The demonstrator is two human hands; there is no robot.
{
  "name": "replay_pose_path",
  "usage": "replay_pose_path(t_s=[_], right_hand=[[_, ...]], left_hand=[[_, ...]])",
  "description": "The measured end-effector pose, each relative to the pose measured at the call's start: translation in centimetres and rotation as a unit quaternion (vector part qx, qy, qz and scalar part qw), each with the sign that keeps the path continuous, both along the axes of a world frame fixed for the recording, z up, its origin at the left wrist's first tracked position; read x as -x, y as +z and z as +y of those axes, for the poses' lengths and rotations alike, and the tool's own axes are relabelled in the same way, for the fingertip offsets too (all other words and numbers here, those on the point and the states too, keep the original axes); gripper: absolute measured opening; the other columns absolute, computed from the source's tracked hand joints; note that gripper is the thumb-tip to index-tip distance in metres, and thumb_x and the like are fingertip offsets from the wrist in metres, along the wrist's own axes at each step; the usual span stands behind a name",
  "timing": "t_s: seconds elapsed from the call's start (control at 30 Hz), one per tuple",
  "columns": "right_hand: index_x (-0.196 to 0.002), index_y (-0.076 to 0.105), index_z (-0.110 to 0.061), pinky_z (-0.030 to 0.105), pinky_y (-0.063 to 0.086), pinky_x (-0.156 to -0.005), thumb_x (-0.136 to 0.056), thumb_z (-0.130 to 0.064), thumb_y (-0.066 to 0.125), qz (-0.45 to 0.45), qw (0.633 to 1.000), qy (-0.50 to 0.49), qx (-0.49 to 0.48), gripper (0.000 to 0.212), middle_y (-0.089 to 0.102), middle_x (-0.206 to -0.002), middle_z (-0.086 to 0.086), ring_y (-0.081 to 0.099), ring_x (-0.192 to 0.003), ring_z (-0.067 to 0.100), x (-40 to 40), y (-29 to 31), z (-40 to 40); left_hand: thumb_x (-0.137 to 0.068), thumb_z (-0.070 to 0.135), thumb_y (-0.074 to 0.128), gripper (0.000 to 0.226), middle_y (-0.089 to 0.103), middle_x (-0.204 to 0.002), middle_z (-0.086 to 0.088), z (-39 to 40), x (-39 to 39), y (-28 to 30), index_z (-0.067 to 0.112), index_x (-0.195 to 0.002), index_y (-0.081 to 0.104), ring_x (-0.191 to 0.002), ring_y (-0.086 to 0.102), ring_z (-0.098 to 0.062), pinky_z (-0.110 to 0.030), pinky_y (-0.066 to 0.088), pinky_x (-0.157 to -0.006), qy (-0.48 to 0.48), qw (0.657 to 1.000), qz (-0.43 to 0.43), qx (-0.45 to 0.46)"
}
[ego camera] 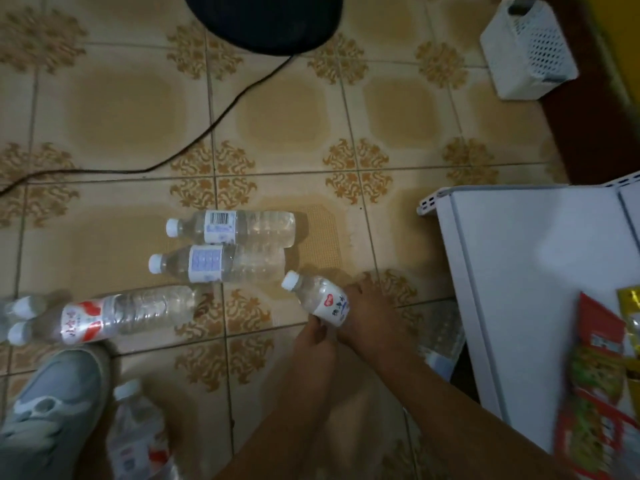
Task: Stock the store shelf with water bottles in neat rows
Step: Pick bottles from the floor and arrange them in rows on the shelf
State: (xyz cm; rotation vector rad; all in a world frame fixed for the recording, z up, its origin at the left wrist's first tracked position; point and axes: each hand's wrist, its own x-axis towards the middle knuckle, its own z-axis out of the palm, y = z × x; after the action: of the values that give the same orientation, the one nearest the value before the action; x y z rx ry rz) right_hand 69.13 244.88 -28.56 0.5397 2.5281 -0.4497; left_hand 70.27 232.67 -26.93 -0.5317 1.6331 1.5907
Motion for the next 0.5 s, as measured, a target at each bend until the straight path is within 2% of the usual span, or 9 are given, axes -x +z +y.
replay_pose_path(t_s=[0.07,0.13,0.17,0.2,0.27,0.33,0.37,0.43,0.5], right_hand=[[-0.115,0.059,-0.021,0.028,0.051,-0.079,-0.070,-0.035,0.073,0.037,0.993,-0.103,0.036,0.049,0.063,-0.110,0.000,0.063,-0.099,0.018,-1.5,2.8,-0.6],[-0.109,0.060,-0.024,0.026,0.047,-0.070,-0.069,-0.051,0.071,0.086,0.978,-0.181,0.050,0.050,0.066,-0.100,-0.004,0.065,-0.090,0.016,-2.5,6.8,-1.0],[-0.109,0.059,-0.023,0.027,0.047,-0.070,-0.069,-0.056,0.070,0.112,0.971,-0.202,0.054,0.053,0.065,-0.098,-0.004,0.065,-0.089,0.016,-2.9,9.0,-0.9],[-0.109,0.058,-0.022,0.029,0.049,-0.072,-0.068,-0.058,0.070,0.129,0.966,-0.217,0.054,0.056,0.064,-0.099,-0.003,0.065,-0.090,0.017,-3.1,11.3,-0.8],[-0.117,0.055,-0.021,0.033,0.052,-0.074,-0.065,-0.057,0.071,0.154,0.962,-0.223,0.033,0.065,0.062,-0.102,-0.002,0.064,-0.093,0.020,-3.5,17.0,-0.3],[-0.124,0.050,-0.024,0.032,0.050,-0.075,-0.064,-0.055,0.074,0.190,0.953,-0.235,0.014,0.071,0.059,-0.106,-0.002,0.062,-0.097,0.020,-3.9,23.4,0.2],[-0.121,0.051,-0.022,0.031,0.049,-0.075,-0.065,-0.054,0.075,0.210,0.948,-0.238,0.003,0.068,0.057,-0.105,-0.002,0.061,-0.097,0.019,-4.3,26.7,0.4],[-0.111,0.053,-0.022,0.028,0.047,-0.071,-0.067,-0.054,0.077,0.260,0.936,-0.238,-0.015,0.060,0.055,-0.101,-0.004,0.060,-0.094,0.017,-5.3,33.3,0.5],[-0.109,0.053,-0.022,0.026,0.042,-0.067,-0.067,-0.053,0.078,0.317,0.918,-0.236,-0.035,0.058,0.054,-0.100,-0.005,0.058,-0.093,0.016,-7.0,40.0,0.5]], left_hand=[[-0.094,0.008,0.045,0.042,0.066,-0.119,0.005,0.0,-0.4,2.9,0.026,-0.130,0.057,-0.109,0.062,-0.009,-0.036,0.049,-0.096,-0.007,0.999,0.029,-0.013],[-0.092,0.029,0.049,0.041,0.067,-0.119,0.007,0.4,-0.7,6.3,0.033,-0.132,0.054,-0.110,0.063,-0.012,-0.039,0.050,-0.097,-0.030,0.997,0.074,-0.010],[-0.089,0.031,0.049,0.047,0.065,-0.121,0.008,0.8,-0.6,8.3,0.034,-0.135,0.050,-0.112,0.062,-0.012,-0.032,0.050,-0.096,-0.054,0.994,0.096,-0.009],[-0.088,0.023,0.049,0.052,0.063,-0.125,0.008,1.0,-0.4,10.8,0.032,-0.139,0.046,-0.113,0.060,-0.010,-0.020,0.048,-0.094,-0.082,0.989,0.119,-0.007],[-0.087,-0.003,0.045,0.064,0.057,-0.131,0.007,1.3,0.2,17.1,0.026,-0.144,0.040,-0.114,0.054,-0.005,0.001,0.040,-0.081,-0.131,0.977,0.170,-0.014],[-0.087,-0.013,0.039,0.069,0.054,-0.130,0.007,1.2,0.6,23.6,0.024,-0.145,0.035,-0.109,0.053,-0.004,0.004,0.038,-0.069,-0.171,0.962,0.211,-0.023],[-0.087,-0.014,0.038,0.070,0.054,-0.129,0.007,1.2,0.6,26.8,0.025,-0.145,0.033,-0.104,0.055,-0.005,0.003,0.039,-0.066,-0.183,0.953,0.238,-0.031],[-0.087,-0.015,0.037,0.072,0.055,-0.130,0.005,1.3,-0.1,33.0,0.026,-0.146,0.031,-0.097,0.057,-0.006,0.002,0.040,-0.064,-0.192,0.934,0.297,-0.056],[-0.086,-0.014,0.037,0.074,0.054,-0.128,0.009,1.3,-1.3,38.8,0.029,-0.146,0.031,-0.090,0.055,0.002,0.002,0.039,-0.064,-0.198,0.912,0.349,-0.086]])
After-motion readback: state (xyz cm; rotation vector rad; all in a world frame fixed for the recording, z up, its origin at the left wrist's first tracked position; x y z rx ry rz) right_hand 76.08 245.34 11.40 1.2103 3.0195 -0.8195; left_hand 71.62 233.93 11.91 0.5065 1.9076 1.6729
